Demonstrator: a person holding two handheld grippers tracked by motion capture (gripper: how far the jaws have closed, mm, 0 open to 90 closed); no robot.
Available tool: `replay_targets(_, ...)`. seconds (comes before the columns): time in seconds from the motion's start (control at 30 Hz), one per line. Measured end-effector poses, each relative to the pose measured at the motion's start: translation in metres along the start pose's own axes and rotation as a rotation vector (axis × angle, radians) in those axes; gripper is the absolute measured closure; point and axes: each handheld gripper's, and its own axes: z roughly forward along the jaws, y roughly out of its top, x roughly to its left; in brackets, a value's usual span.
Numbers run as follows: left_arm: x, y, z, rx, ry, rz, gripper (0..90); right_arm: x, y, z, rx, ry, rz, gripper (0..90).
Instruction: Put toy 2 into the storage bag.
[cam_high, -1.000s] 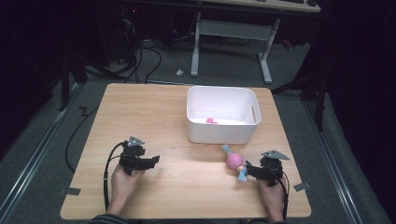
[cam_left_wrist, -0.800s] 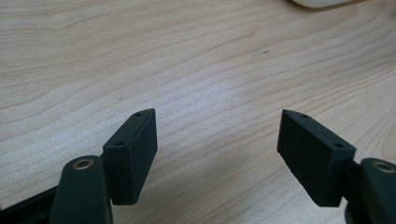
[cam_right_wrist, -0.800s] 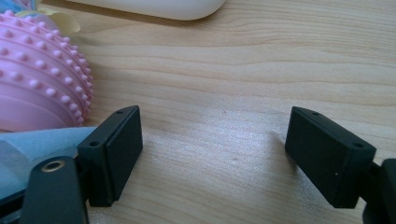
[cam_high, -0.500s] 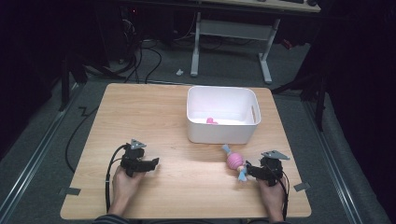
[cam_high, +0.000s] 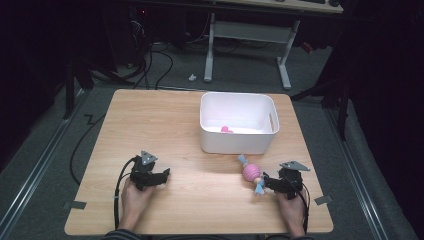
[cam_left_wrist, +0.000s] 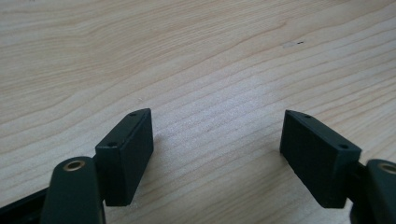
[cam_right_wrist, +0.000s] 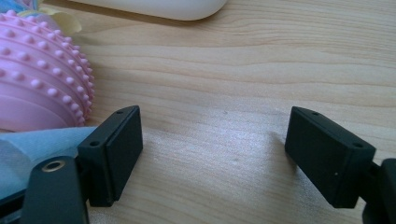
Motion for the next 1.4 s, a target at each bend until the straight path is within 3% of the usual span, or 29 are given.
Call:
replay_targets(0.23,-0.001,-0.002,0.000,-0.016,0.012,-0.002,24.3,-0.001,0.000,0.000,0.004,0.012,-0.014,17.7)
replay_targets(0.37,-0.001,-0.002,0.000,-0.016,0.013,-0.005,24.3,-0.004,0.002,-0.002,0.043,0.051,-0.053,17.8)
replay_targets(0.5,-0.001,-0.002,0.000,-0.016,0.013,-0.006,24.3,-0.006,0.001,-0.008,0.049,0.049,-0.062,24.0)
replay_targets(0.73,-0.001,-0.003,0.000,-0.016,0.012,-0.006,24.4,-0.011,0.003,-0.032,0.000,0.075,-0.060,33.2)
replay_targets(1.03,-0.001,-0.002,0.000,-0.014,0.008,-0.007,24.7,0.002,0.014,-0.058,-0.037,0.112,-0.118,34.0)
replay_targets(1.2,-0.001,-0.002,0.000,-0.014,0.008,-0.007,24.7,0.013,0.023,-0.063,-0.028,0.190,-0.143,36.0)
replay_targets(1.4,-0.001,-0.002,0.000,-0.015,0.007,-0.008,24.7,0.032,0.035,-0.061,-0.026,0.246,-0.201,33.9)
